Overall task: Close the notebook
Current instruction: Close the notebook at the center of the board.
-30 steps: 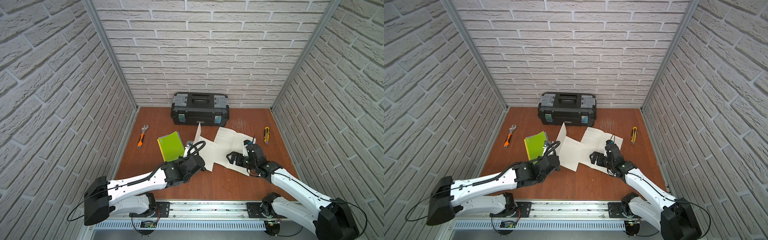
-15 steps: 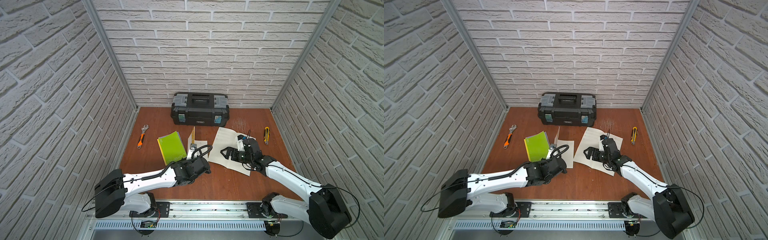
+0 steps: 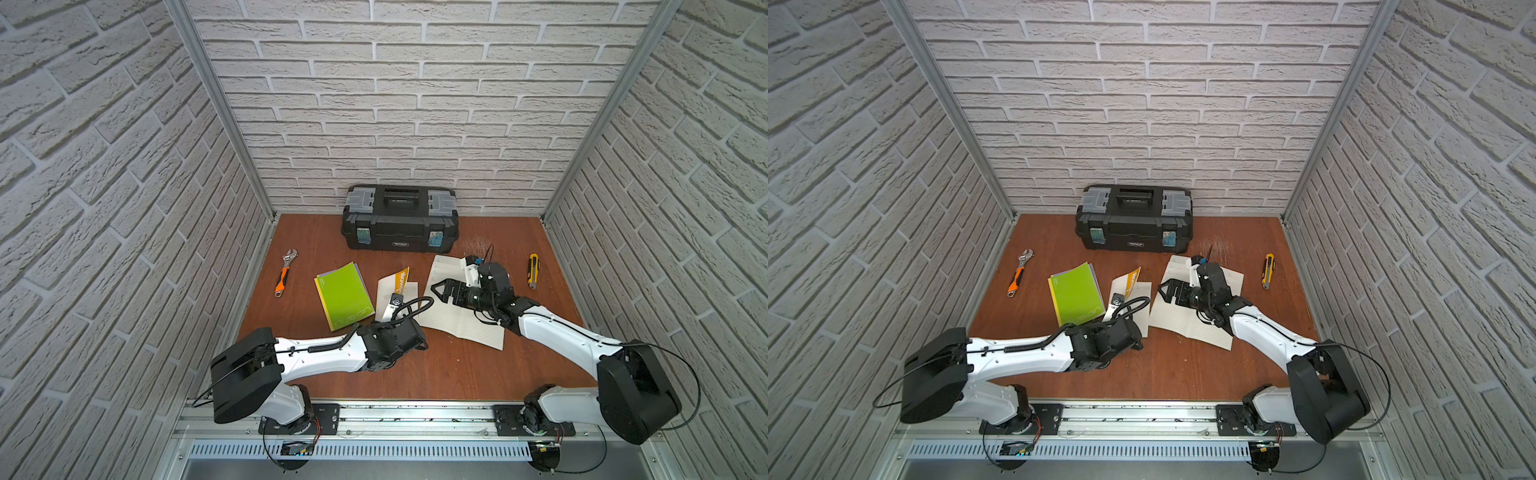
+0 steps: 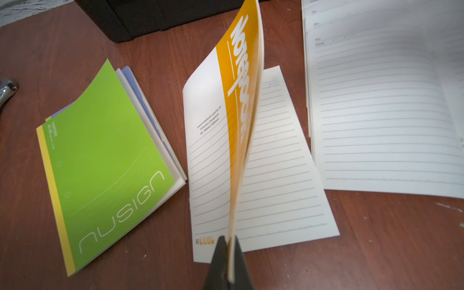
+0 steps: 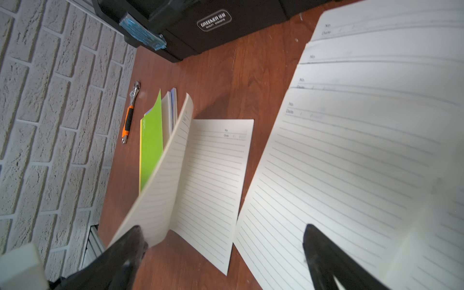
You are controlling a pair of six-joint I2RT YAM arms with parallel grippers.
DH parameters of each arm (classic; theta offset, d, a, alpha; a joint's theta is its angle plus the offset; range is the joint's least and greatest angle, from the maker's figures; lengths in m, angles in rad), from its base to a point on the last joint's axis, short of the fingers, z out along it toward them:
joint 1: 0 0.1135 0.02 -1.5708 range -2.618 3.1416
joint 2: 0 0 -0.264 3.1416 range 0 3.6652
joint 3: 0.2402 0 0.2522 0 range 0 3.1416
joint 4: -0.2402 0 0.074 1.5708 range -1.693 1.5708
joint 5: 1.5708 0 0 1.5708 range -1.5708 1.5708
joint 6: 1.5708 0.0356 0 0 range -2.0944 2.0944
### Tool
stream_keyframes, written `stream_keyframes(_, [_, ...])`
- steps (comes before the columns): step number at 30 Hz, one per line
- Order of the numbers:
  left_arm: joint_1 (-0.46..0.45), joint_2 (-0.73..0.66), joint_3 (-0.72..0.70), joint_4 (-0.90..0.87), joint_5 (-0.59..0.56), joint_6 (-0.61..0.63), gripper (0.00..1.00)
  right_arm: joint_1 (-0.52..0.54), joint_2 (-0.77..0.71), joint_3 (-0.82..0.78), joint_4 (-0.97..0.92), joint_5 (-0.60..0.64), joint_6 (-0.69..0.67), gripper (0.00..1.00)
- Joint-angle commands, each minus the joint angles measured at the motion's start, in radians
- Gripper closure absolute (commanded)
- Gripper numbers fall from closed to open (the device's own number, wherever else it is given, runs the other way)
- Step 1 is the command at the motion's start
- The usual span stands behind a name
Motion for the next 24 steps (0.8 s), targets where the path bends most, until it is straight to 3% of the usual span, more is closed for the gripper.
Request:
stream_keyframes(1, [-0.006,0.021,-0.017,0.053,0.031,0.034,1.0,-0.003,0.053,0.04,0.107,-0.004,0.041,0.01])
stream_keyframes(14, [0.047,0.088,-0.027,0.156,0.225,0.101,1.0,0.054,0.328,0.253,0.334,-0.085,0.213,0.03])
stream_keyframes(24, [0.073,0.117,-0.014,0.153,0.255,0.096,1.0,0.146,0.478,0.328,0.376,-0.086,0.271,0.04])
